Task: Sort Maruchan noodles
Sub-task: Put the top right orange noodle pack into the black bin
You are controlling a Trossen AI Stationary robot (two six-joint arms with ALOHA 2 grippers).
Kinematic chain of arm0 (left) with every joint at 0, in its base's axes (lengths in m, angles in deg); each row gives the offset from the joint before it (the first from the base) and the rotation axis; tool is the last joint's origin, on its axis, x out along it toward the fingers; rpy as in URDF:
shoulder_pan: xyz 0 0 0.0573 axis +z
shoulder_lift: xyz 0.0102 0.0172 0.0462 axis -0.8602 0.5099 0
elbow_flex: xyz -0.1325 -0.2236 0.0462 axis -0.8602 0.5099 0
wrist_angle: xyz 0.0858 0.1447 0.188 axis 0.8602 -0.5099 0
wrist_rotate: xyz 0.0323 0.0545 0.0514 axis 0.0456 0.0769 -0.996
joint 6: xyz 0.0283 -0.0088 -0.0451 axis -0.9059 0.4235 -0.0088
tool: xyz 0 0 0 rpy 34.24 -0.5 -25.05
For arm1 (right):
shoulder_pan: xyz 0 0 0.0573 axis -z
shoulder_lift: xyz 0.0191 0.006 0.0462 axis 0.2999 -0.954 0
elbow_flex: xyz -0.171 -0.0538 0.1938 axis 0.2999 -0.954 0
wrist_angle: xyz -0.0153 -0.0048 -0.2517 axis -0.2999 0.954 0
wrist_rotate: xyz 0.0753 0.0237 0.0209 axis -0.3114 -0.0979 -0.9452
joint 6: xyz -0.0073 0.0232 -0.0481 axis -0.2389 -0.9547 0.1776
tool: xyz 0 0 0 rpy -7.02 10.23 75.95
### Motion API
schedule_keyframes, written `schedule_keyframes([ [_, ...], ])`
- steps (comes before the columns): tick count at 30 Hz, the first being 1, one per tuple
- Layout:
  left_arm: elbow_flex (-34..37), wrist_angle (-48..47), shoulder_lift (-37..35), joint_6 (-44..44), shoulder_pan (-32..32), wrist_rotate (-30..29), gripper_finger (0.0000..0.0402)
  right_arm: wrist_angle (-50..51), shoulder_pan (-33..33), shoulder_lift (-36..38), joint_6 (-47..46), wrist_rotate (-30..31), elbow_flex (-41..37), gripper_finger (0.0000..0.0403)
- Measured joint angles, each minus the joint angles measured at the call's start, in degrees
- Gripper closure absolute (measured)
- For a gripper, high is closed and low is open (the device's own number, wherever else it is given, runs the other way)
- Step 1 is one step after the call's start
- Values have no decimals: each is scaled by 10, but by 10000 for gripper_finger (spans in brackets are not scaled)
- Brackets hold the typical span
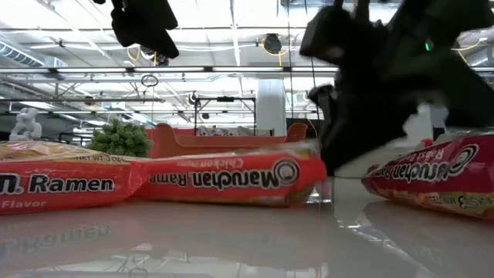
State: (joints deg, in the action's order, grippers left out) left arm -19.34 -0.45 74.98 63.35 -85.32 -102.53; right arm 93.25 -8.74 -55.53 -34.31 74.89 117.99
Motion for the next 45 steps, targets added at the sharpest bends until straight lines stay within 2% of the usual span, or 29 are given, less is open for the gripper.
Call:
schedule_keyframes([
  [7,0,0,0,5,0,-15,158,-3,-5,66,11,7,0,401],
  [12,0,5,1,11,0,-26,158,-3,-22,99,31,67,0,402],
  [16,0,43,2,-1,-3,-29,158,-4,-32,117,51,93,0,402],
  [24,0,121,2,-60,-26,-29,158,-6,-40,136,78,94,0,403],
  [33,0,230,54,-119,-40,-44,157,-42,-40,135,113,109,0,403],
  [41,0,267,78,-100,-13,-51,107,-65,-43,174,154,108,4,403],
  [45,0,282,90,-99,-9,-78,86,-64,-42,201,155,109,6,403],
])
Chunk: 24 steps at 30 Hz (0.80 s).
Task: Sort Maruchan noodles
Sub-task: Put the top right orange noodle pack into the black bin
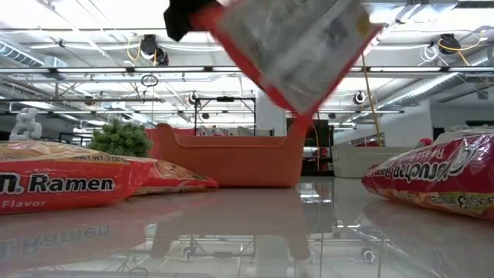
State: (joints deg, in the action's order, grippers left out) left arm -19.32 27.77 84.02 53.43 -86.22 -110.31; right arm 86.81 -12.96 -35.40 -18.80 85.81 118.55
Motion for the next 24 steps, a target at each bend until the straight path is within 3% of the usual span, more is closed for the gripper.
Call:
schedule_keyframes([
  [10,0,58,28,-15,-7,-71,82,-4,4,24,3,31,0,403],
  [17,0,63,39,-9,-6,-76,83,-16,15,24,23,29,0,403],
  [24,0,64,40,-4,-4,-75,142,-15,16,24,20,28,0,403],
])
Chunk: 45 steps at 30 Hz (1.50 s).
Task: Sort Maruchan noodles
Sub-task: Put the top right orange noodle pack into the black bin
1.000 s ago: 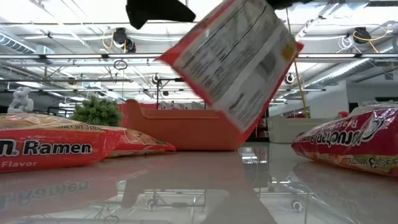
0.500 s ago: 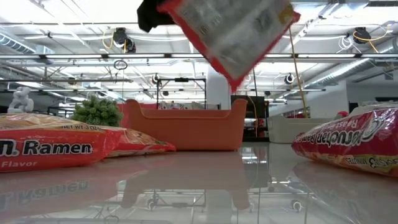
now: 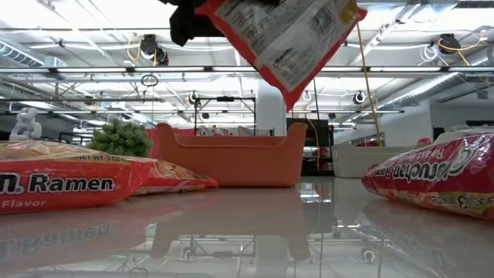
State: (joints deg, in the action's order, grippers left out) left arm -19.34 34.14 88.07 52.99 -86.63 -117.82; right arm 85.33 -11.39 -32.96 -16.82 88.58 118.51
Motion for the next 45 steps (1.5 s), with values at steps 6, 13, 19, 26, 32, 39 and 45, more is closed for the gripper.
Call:
schedule_keyframes([
  [6,0,-3,0,-6,7,0,209,16,0,0,-31,0,0,403],
  [13,0,-4,0,-34,9,4,274,44,-2,0,-71,1,0,403],
  [19,0,-4,0,-55,10,21,279,48,-3,0,-77,-1,0,403],
  [26,0,-38,-15,-55,9,45,278,54,-3,8,-74,2,-1,367],
  [32,0,-153,-69,-11,-5,53,278,93,-6,59,-66,26,-1,320],
  [39,0,-320,-146,99,-47,51,278,187,-6,139,-100,30,-1,303],
  [45,-1,-462,-197,198,-101,51,278,235,-5,179,-117,32,-2,309],
])
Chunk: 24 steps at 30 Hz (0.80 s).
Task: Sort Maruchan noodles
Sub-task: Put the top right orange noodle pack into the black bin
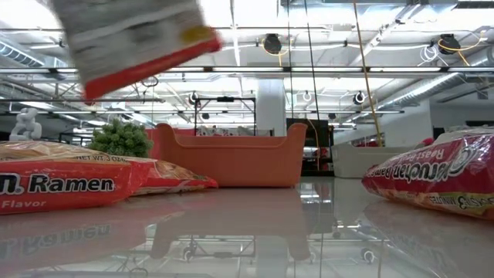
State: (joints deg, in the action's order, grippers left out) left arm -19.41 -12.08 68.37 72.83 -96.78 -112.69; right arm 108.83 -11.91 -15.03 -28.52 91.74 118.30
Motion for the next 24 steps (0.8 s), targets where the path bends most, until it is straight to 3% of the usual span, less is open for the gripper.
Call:
schedule_keyframes([
  [4,0,-92,-21,70,-28,11,278,-1,1,6,10,-1,-12,313],
  [15,-8,-255,-36,200,-78,163,278,-9,2,6,41,-3,-27,341],
  [24,-53,-319,-36,276,-118,178,278,-20,2,4,29,-3,-27,362],
])
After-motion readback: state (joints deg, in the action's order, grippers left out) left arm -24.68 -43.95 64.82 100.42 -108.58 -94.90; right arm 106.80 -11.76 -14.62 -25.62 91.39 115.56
